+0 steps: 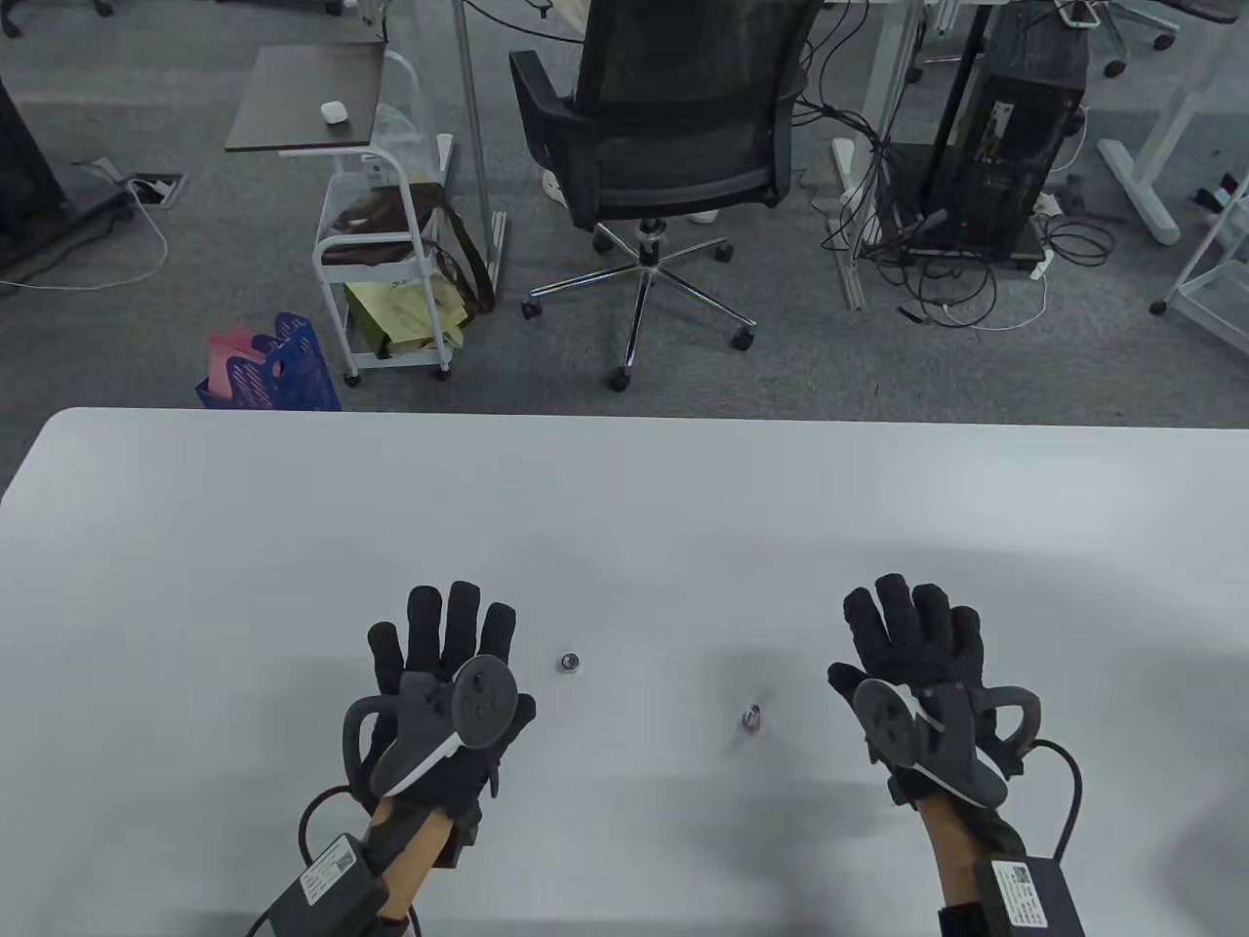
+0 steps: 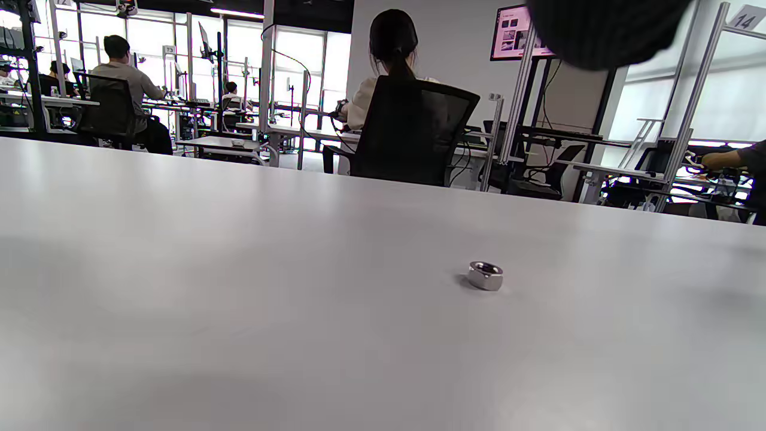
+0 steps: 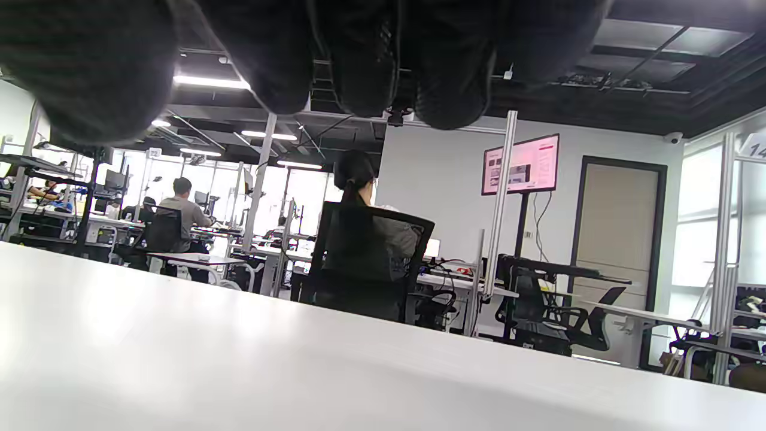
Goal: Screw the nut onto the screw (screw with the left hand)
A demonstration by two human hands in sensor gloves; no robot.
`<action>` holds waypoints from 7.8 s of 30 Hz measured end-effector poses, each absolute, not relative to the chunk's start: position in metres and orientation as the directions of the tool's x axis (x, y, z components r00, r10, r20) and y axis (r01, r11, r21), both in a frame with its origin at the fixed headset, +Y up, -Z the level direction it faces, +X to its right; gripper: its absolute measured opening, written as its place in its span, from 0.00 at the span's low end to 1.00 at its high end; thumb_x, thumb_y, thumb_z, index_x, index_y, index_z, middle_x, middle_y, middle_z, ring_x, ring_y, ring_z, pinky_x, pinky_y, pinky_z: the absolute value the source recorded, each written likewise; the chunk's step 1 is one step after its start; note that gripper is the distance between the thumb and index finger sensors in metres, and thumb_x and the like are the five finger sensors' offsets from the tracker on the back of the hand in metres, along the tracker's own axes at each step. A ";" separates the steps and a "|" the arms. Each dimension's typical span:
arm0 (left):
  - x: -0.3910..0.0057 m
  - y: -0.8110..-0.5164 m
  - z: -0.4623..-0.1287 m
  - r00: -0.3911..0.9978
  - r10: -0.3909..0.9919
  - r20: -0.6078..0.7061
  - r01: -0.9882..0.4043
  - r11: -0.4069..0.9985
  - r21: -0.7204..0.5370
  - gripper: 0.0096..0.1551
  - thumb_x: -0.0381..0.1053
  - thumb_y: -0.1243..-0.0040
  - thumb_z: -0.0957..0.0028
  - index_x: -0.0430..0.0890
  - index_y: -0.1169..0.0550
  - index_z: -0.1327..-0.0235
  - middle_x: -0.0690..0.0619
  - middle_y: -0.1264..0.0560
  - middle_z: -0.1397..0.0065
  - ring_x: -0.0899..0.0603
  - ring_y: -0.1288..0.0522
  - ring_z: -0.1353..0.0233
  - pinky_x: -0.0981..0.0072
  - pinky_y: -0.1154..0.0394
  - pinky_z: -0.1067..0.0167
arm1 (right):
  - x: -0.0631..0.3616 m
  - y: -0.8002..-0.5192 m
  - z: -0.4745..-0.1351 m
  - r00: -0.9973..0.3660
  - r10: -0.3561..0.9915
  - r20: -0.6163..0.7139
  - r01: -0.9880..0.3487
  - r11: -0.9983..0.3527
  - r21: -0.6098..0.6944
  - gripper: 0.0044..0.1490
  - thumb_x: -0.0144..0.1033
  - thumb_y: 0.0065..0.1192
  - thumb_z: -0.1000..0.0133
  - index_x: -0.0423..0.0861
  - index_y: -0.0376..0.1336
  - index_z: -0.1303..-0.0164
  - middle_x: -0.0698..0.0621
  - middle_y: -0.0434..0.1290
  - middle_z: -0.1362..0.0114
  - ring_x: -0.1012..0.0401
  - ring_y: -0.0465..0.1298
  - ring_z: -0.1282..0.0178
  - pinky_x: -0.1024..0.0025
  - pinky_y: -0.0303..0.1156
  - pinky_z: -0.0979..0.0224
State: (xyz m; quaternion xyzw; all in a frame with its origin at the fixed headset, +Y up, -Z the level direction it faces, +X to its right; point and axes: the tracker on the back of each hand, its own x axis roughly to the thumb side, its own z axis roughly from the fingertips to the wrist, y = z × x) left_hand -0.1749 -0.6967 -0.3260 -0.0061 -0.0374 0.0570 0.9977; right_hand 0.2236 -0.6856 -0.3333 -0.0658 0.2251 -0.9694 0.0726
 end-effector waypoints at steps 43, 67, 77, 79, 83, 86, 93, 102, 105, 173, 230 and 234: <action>-0.167 -0.707 -0.328 0.990 0.128 0.065 -0.116 0.979 -0.169 0.52 0.67 0.47 0.59 0.57 0.48 0.19 0.50 0.63 0.13 0.33 0.67 0.13 0.28 0.70 0.26 | 0.166 -0.703 -0.346 -0.915 0.344 0.209 -0.373 -0.920 -0.121 0.30 0.45 0.76 0.63 0.47 0.70 0.51 0.43 0.81 0.39 0.54 0.94 0.51 0.60 0.92 0.53; -0.150 -0.729 -0.332 0.984 0.136 0.118 -0.103 0.964 -0.246 0.50 0.66 0.47 0.59 0.54 0.43 0.20 0.45 0.56 0.13 0.30 0.59 0.13 0.27 0.62 0.25 | 0.182 -0.678 -0.322 -0.852 0.448 0.272 -0.516 -0.810 -0.279 0.35 0.41 0.81 0.62 0.44 0.71 0.46 0.46 0.82 0.44 0.58 0.92 0.61 0.61 0.92 0.54; -0.111 -0.736 -0.387 0.985 0.119 0.123 -0.090 0.970 -0.224 0.42 0.56 0.40 0.56 0.48 0.34 0.25 0.39 0.34 0.21 0.29 0.27 0.28 0.35 0.32 0.37 | 0.184 -0.675 -0.317 -0.735 0.609 0.297 -0.677 -0.686 -0.269 0.26 0.37 0.85 0.63 0.49 0.79 0.54 0.46 0.83 0.43 0.58 0.94 0.60 0.64 0.94 0.52; -0.099 -0.742 -0.401 0.990 0.090 0.113 -0.061 0.970 -0.235 0.40 0.54 0.38 0.56 0.48 0.32 0.26 0.40 0.32 0.22 0.30 0.24 0.32 0.37 0.29 0.41 | 0.186 -0.675 -0.319 -0.697 0.660 0.282 -0.716 -0.659 -0.228 0.27 0.36 0.85 0.63 0.48 0.78 0.53 0.46 0.82 0.41 0.57 0.93 0.58 0.64 0.93 0.50; -0.084 -0.750 -0.415 0.994 -0.035 0.102 0.061 0.963 -0.264 0.37 0.51 0.34 0.57 0.51 0.28 0.29 0.45 0.28 0.24 0.33 0.21 0.36 0.41 0.25 0.45 | 0.186 -0.679 -0.320 -0.672 0.690 0.269 -0.737 -0.656 -0.160 0.31 0.31 0.83 0.61 0.45 0.74 0.45 0.43 0.78 0.36 0.56 0.91 0.51 0.63 0.91 0.45; -0.077 -0.757 -0.422 0.994 -0.074 0.080 0.093 0.957 -0.275 0.34 0.49 0.33 0.57 0.50 0.25 0.33 0.44 0.24 0.29 0.34 0.19 0.41 0.44 0.23 0.49 | 0.186 -0.679 -0.321 -0.687 0.673 0.273 -0.723 -0.669 -0.171 0.31 0.30 0.83 0.61 0.45 0.74 0.45 0.43 0.78 0.37 0.57 0.91 0.52 0.63 0.91 0.46; -0.067 -0.763 -0.423 0.978 -0.191 0.081 0.203 0.963 -0.177 0.29 0.47 0.33 0.58 0.46 0.21 0.40 0.41 0.18 0.40 0.37 0.15 0.55 0.47 0.19 0.58 | 0.185 -0.681 -0.322 -0.695 0.664 0.275 -0.714 -0.682 -0.158 0.30 0.33 0.83 0.62 0.45 0.75 0.47 0.43 0.79 0.38 0.58 0.92 0.54 0.63 0.92 0.47; -0.071 -0.753 -0.417 0.996 -0.054 0.074 0.066 0.982 -0.178 0.27 0.49 0.35 0.58 0.44 0.20 0.44 0.40 0.16 0.44 0.38 0.13 0.59 0.44 0.19 0.59 | 0.185 -0.681 -0.322 -0.719 0.633 0.286 -0.689 -0.705 -0.172 0.29 0.35 0.84 0.62 0.46 0.75 0.49 0.44 0.81 0.41 0.59 0.93 0.58 0.64 0.93 0.50; -0.084 -0.731 -0.407 0.963 0.269 0.033 -0.258 0.945 -0.200 0.26 0.49 0.36 0.58 0.45 0.19 0.46 0.39 0.17 0.44 0.38 0.14 0.58 0.44 0.19 0.59 | 0.184 -0.679 -0.321 -0.698 0.649 0.301 -0.709 -0.684 -0.169 0.29 0.35 0.84 0.62 0.47 0.75 0.50 0.45 0.82 0.41 0.58 0.93 0.57 0.64 0.93 0.51; -0.084 -0.696 -0.327 0.107 0.994 -0.021 -0.923 0.091 -0.374 0.43 0.59 0.38 0.54 0.38 0.31 0.29 0.30 0.34 0.26 0.25 0.25 0.38 0.37 0.29 0.44 | 0.157 -0.669 -0.297 -0.429 0.786 0.445 -0.898 -0.424 -0.117 0.25 0.39 0.81 0.63 0.49 0.76 0.55 0.48 0.85 0.48 0.62 0.95 0.65 0.67 0.95 0.57; -0.090 -0.689 -0.329 0.128 0.992 -0.003 -0.872 0.111 -0.477 0.34 0.51 0.41 0.52 0.37 0.28 0.35 0.34 0.25 0.39 0.30 0.22 0.48 0.38 0.29 0.50 | 0.141 -0.667 -0.288 -0.578 0.623 0.528 -0.798 -0.568 -0.203 0.29 0.38 0.81 0.62 0.46 0.75 0.50 0.46 0.85 0.47 0.60 0.94 0.63 0.63 0.93 0.56; -0.096 -0.693 -0.328 0.185 0.983 -0.017 -0.906 0.163 -0.390 0.43 0.60 0.42 0.54 0.35 0.30 0.30 0.29 0.26 0.37 0.27 0.22 0.48 0.35 0.30 0.50 | 0.142 -0.668 -0.289 -0.573 0.630 0.524 -0.800 -0.569 -0.191 0.29 0.38 0.81 0.61 0.46 0.75 0.49 0.46 0.85 0.47 0.60 0.94 0.63 0.63 0.92 0.55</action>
